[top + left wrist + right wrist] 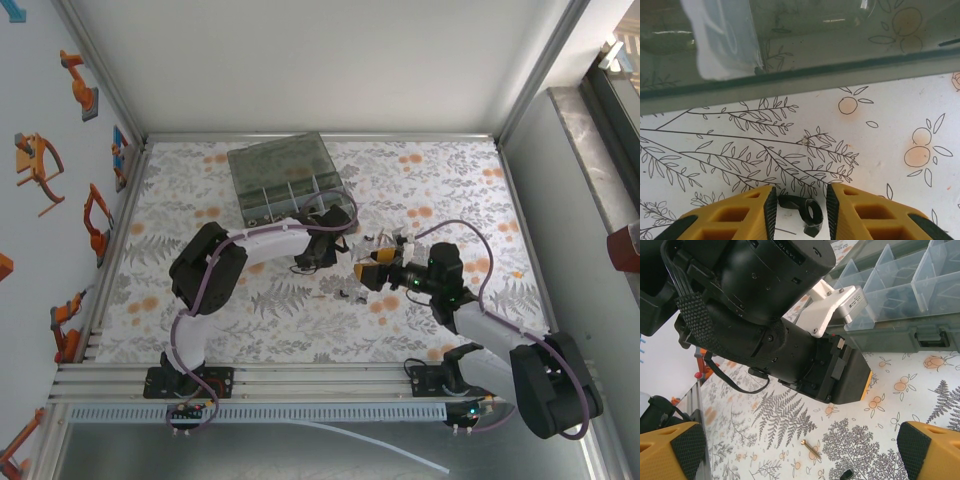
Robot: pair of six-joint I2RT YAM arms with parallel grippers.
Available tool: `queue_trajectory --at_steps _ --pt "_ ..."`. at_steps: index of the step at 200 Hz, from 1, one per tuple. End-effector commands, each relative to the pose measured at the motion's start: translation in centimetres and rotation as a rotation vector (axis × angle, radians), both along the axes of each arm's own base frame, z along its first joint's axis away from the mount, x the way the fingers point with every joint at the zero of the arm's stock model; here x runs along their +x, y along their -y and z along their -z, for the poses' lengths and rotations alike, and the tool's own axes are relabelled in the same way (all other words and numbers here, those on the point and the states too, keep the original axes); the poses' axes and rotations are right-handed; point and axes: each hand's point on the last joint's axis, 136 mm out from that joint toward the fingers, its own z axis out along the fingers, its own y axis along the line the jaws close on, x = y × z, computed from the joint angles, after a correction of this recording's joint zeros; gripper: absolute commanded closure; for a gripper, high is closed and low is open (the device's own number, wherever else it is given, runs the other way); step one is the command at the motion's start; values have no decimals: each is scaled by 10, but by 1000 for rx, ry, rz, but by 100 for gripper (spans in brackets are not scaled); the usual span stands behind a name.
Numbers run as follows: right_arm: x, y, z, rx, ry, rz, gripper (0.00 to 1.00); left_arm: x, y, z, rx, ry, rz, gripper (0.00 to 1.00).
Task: Sort the screws and nuts into containers
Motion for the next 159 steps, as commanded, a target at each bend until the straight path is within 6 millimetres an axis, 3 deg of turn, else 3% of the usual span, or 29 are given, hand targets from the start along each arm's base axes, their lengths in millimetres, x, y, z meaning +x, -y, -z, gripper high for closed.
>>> queue_trajectory --at_steps 1,119,139,159 --pt "4 -5 -15 14 54 -17 0 -3 5 13 4 -25 -4 73" --pt "6 -5 -11 9 37 -15 0 -1 26 -6 -12 17 93 89" --pt "6 -6 -12 12 38 -17 0 -4 29 -3 -14 -2 109 87" --pt "6 -6 -13 14 42 -17 0 -7 27 -4 25 0 137 75"
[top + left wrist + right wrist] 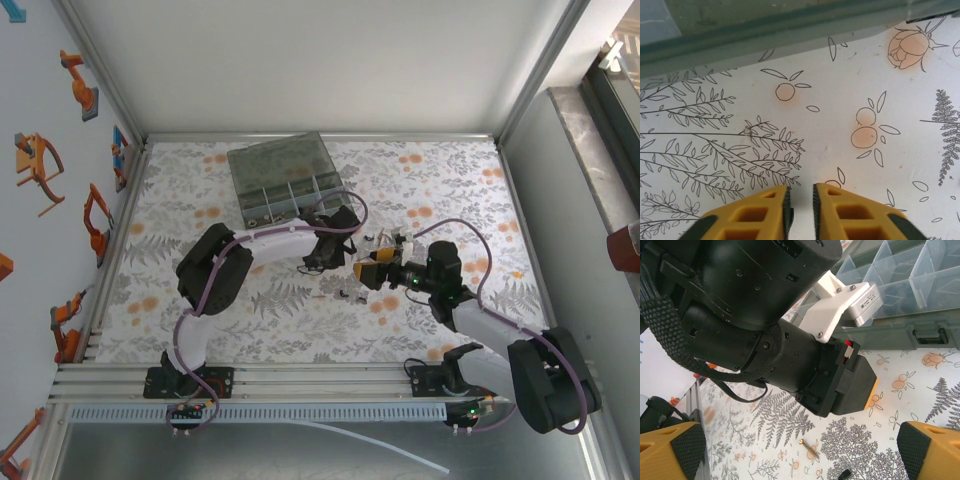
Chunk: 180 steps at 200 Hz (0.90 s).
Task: Sort the screws and nuts into containers
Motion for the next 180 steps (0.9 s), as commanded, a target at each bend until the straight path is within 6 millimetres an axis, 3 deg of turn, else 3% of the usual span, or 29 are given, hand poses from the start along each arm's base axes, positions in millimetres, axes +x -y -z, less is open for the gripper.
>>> queue_trajectory --at_steps 1,57,105,152,180 --pt "3 -4 -16 20 57 -17 0 -4 2 -1 37 -9 44 74" --pt "2 -5 -18 22 60 -19 1 -25 7 9 72 -105 269 54" --pt "3 -4 -16 18 57 -16 0 -26 0 9 125 -116 318 52" --pt "5 -5 -13 12 45 -18 1 -39 1 9 90 -159 347 53" --pt "5 -5 -12 11 43 -16 0 -45 -9 9 118 -184 320 53"
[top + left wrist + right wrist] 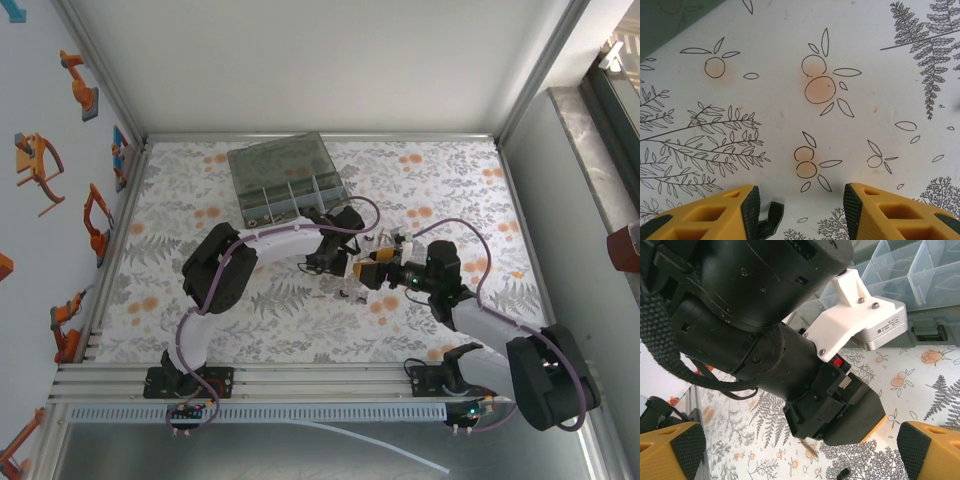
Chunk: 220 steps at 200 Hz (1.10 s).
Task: Sort the screws and nuts into containers
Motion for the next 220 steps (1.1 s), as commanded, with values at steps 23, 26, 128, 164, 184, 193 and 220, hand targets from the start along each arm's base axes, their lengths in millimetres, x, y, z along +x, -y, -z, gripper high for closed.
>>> queue_trajectory --at_steps 23,26,128,164,184,193,220 --pt "5 -4 -15 14 56 -13 0 -17 -26 -2 72 -20 -11 53" --pt "5 -5 -15 13 55 -12 0 -16 -26 -3 69 -11 -7 53" --pt "6 -6 -13 14 46 -17 0 -24 -17 4 34 -68 -4 70" --pt "7 -6 -13 13 45 -16 0 -19 -14 -7 26 -48 -18 83" --pt "7 -6 -14 17 49 -18 0 -13 -6 -22 -10 -21 -12 92" --pt "6 -6 -15 19 50 -17 0 -10 -2 -31 -30 -10 -5 95" --pt "7 -3 -18 19 69 6 0 4 7 -63 -94 46 6 97"
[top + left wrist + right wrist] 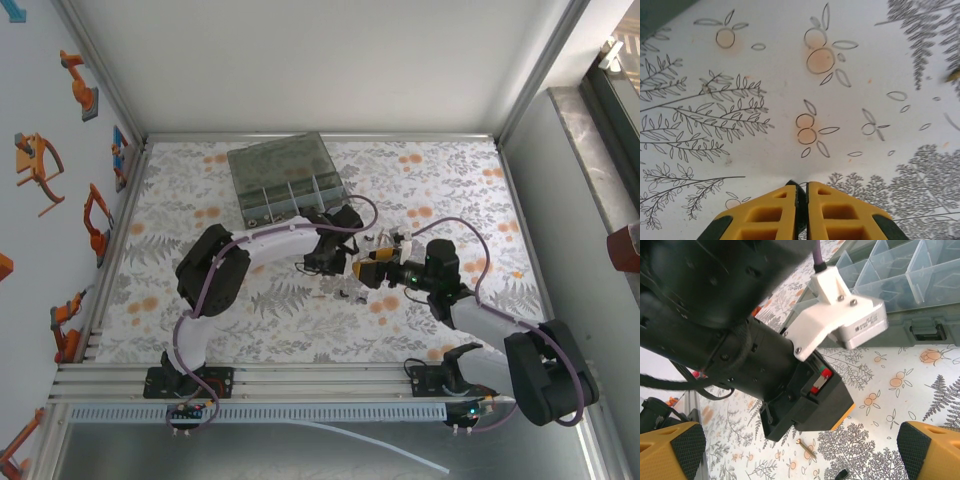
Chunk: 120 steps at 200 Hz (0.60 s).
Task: Sort the screws and nuts into containers
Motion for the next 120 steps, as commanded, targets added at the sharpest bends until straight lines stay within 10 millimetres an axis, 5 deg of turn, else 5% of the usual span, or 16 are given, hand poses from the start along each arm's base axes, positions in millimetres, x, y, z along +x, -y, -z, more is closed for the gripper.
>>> queue_trajectory --at_steps 1,31,52,120 --pt "5 -2 -20 21 77 7 0 11 11 -47 -82 59 21 97" --pt "21 20 -16 -14 78 166 0 54 19 -95 -183 161 14 97" --pt "29 33 -14 -28 66 232 0 94 18 -109 -219 214 -11 97" --pt "28 34 -17 -34 92 235 0 170 31 -93 -195 280 -4 95"
